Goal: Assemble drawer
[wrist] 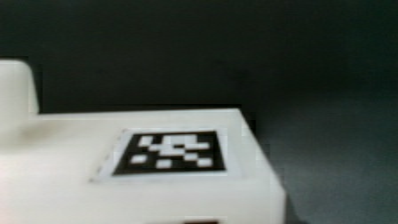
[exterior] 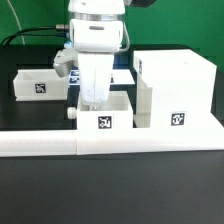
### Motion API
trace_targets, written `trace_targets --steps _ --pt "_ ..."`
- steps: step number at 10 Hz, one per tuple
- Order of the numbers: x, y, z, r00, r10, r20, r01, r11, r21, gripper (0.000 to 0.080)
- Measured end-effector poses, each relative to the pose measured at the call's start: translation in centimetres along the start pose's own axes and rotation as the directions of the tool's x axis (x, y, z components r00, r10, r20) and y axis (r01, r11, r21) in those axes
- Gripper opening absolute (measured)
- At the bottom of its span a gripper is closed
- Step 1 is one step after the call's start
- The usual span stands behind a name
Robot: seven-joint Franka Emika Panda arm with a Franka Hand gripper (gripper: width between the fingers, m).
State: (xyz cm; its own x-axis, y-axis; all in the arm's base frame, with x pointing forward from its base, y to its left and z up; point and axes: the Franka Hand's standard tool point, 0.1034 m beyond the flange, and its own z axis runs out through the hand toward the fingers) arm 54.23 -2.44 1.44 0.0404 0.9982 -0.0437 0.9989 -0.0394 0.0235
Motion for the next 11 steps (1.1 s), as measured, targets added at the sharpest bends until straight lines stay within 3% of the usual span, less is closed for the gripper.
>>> trace_targets --steps 5,11 --pt "2.3 0.1 -0.2 1.0 0.014 -0.003 -0.014 1.0 0.0 0.0042" --pt "2.8 0.0 -0.2 1.0 -0.017 0.005 0.017 1.0 -0.003 0.0042"
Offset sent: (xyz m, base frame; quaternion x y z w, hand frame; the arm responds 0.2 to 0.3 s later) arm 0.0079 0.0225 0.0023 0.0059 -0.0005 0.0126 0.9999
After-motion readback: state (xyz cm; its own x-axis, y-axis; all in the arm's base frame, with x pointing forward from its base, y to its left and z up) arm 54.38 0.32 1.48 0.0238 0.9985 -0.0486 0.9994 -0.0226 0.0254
